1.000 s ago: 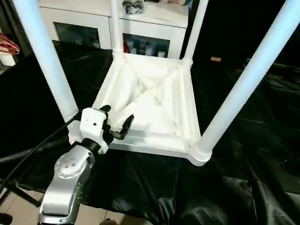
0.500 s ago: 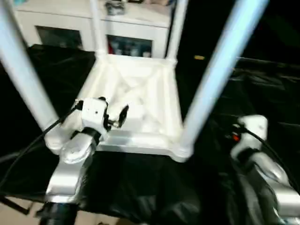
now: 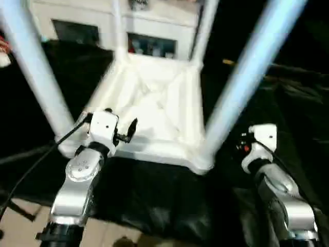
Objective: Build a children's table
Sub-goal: Rotate leg to tighten
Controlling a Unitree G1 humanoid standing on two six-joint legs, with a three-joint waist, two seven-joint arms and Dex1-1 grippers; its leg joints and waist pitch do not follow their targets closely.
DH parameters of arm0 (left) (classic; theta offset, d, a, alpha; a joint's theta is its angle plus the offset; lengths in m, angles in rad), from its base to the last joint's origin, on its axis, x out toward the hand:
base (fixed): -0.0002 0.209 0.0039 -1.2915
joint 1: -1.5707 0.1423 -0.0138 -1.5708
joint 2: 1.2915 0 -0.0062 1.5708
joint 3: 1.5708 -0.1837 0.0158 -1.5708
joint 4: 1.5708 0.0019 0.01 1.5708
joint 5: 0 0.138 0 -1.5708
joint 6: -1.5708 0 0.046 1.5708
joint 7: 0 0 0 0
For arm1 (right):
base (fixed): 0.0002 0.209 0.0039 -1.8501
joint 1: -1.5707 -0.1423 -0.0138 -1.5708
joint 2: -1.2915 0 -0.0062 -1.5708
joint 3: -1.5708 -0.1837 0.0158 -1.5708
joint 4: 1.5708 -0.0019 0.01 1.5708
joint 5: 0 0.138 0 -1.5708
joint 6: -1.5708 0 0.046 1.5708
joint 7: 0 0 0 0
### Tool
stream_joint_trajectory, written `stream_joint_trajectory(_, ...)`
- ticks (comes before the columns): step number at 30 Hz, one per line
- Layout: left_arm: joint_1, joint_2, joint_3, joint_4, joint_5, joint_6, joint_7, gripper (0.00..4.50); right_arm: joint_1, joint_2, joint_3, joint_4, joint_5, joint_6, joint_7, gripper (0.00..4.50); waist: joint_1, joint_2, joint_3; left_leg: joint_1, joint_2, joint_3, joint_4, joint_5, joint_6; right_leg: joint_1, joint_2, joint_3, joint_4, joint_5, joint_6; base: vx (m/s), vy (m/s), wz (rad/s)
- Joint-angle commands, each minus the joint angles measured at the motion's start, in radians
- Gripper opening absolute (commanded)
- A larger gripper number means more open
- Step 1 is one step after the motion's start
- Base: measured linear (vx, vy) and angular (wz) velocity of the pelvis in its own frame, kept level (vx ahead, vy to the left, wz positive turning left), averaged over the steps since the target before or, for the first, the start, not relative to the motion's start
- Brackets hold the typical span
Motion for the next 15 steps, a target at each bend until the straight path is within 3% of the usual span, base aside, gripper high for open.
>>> stream_joint_trajectory(1,0.002,0.000,-0.018,-0.013,-0.013,-0.012,-0.022,4.50,0.003,-0.004,-0.013,-0.010,-0.011,-0.006,-0.009,2.86,0.027,-0.019,-0.053,0.017,0.002,0.022,-0.046,0.066,0.096,0.053,-0.118,0.074,-0.128,0.104,-0.026,-0.094,-0.161,-0.05)
stream_joint_trajectory(2,0.002,-0.009,-0.006,-0.013,-0.035,0.008,-0.025,4.50,0.005,0.000,-0.015,-0.010,-0.003,-0.003,-0.009,2.86,0.019,-0.017,-0.041,0.023,0.006,0.027,-0.076,-0.042,0.011,0.066,-0.096,0.058,-0.142,-0.167,0.041,-0.094,-0.161,-0.05)
stream_joint_trajectory(3,0.002,-0.009,-0.006,-0.013,-0.035,0.008,-0.025,4.50,0.005,0.000,-0.015,-0.010,-0.003,-0.003,-0.009,2.86,0.016,-0.021,-0.039,0.019,0.011,0.029,-0.085,-0.079,-0.017,0.072,-0.098,0.064,-0.156,-0.371,0.103,-0.085,-0.107,-0.14)
stream_joint_trajectory(4,0.002,-0.009,-0.006,-0.013,-0.035,0.008,-0.025,4.50,0.005,0.000,-0.015,-0.010,-0.003,-0.003,-0.009,2.86,0.017,-0.021,-0.034,0.016,0.012,0.028,-0.080,-0.095,-0.011,0.070,-0.112,0.074,-0.168,-0.471,0.124,-0.090,-0.047,-0.24)
stream_joint_trajectory(5,0.001,-0.008,-0.001,-0.010,-0.033,0.003,-0.019,4.50,0.007,0.003,-0.015,-0.013,0.003,0.001,-0.011,2.86,0.016,-0.019,-0.042,0.065,0.009,0.062,-0.053,-0.157,-0.053,0.036,-0.065,0.154,-0.184,-0.651,0.135,-0.090,-0.047,-0.24)
stream_joint_trajectory(6,0.001,-0.008,-0.001,-0.010,-0.033,0.003,-0.018,4.50,0.007,0.003,-0.015,-0.014,0.003,0.001,-0.011,2.86,0.022,-0.025,-0.023,0.060,0.009,0.059,-0.042,-0.194,-0.042,0.034,-0.067,0.199,-0.198,-0.715,0.090,-0.077,0.011,-0.41)
stream_joint_trajectory(7,0.000,-0.008,-0.001,-0.009,-0.025,0.008,-0.010,4.50,0.007,-0.001,-0.009,-0.016,-0.004,-0.002,-0.011,2.86,0.029,-0.022,-0.021,0.068,0.008,0.057,-0.024,-0.216,-0.032,0.027,-0.073,0.231,-0.207,-0.750,0.077,-0.056,0.078,-0.46)
stream_joint_trajectory(8,-0.003,-0.001,-0.008,-0.007,-0.008,-0.003,-0.005,4.50,0.006,-0.001,-0.008,-0.016,-0.004,-0.002,-0.010,2.86,0.040,-0.024,-0.020,0.062,0.003,0.038,-0.001,-0.225,-0.013,0.044,-0.080,0.288,-0.213,-0.771,0.046,-0.056,0.078,-0.46)
stream_joint_trajectory(9,-0.006,0.007,-0.016,-0.002,0.005,-0.009,-0.006,4.50,0.005,0.000,-0.007,-0.014,-0.007,-0.007,-0.008,2.86,0.030,-0.048,-0.010,0.012,0.005,-0.003,-0.039,-0.191,0.032,0.076,-0.082,0.238,-0.185,-0.664,-0.005,-0.044,0.158,-0.43)
stream_joint_trajectory(10,-0.006,0.008,-0.017,-0.001,0.007,-0.010,-0.006,4.50,0.005,0.000,-0.007,-0.014,-0.007,-0.008,-0.008,2.86,0.023,0.000,-0.017,0.033,0.027,-0.011,-0.096,-0.174,0.017,0.049,-0.049,0.198,-0.170,-0.571,-0.053,-0.075,0.185,-0.15)
stream_joint_trajectory(11,-0.008,0.012,-0.020,0.001,0.013,-0.013,-0.008,4.50,0.005,0.001,-0.008,-0.013,-0.008,-0.010,-0.007,2.86,-0.019,0.022,-0.031,0.095,0.041,-0.014,-0.130,-0.300,0.014,-0.008,0.035,0.112,-0.120,-0.341,-0.102,-0.075,0.185,-0.15)
stream_joint_trajectory(12,-0.010,0.012,-0.021,0.005,0.014,-0.016,-0.011,4.50,0.005,0.002,-0.007,-0.012,-0.010,-0.013,-0.007,2.86,-0.035,0.041,-0.030,0.092,0.054,-0.031,-0.146,-0.390,-0.024,-0.005,0.047,0.089,-0.098,-0.233,-0.114,-0.080,0.186,0.03)
stream_joint_trajectory(13,-0.013,0.007,-0.017,0.008,-0.002,-0.004,-0.016,4.50,0.005,0.002,-0.006,-0.011,-0.013,-0.015,-0.008,2.86,-0.052,0.059,-0.046,0.085,0.083,-0.060,-0.162,-0.379,-0.120,0.028,0.036,0.059,-0.067,0.012,-0.117,-0.024,0.099,-0.03)
stream_joint_trajectory(14,-0.014,0.003,-0.013,0.009,-0.014,0.005,-0.020,4.50,0.005,0.002,-0.005,-0.010,-0.014,-0.016,-0.009,2.86,-0.062,0.067,-0.044,0.093,0.109,-0.071,-0.173,-0.328,-0.168,0.028,0.031,0.029,-0.061,0.085,-0.114,-0.055,0.176,0.01)
stream_joint_trajectory(15,-0.019,0.007,-0.017,0.013,-0.012,0.007,-0.022,4.50,0.005,0.001,-0.004,-0.009,-0.016,-0.016,-0.009,2.86,-0.077,0.064,-0.036,0.086,0.134,-0.073,-0.186,-0.320,-0.152,0.034,0.013,0.013,-0.064,0.059,-0.099,-0.047,0.111,0.08)
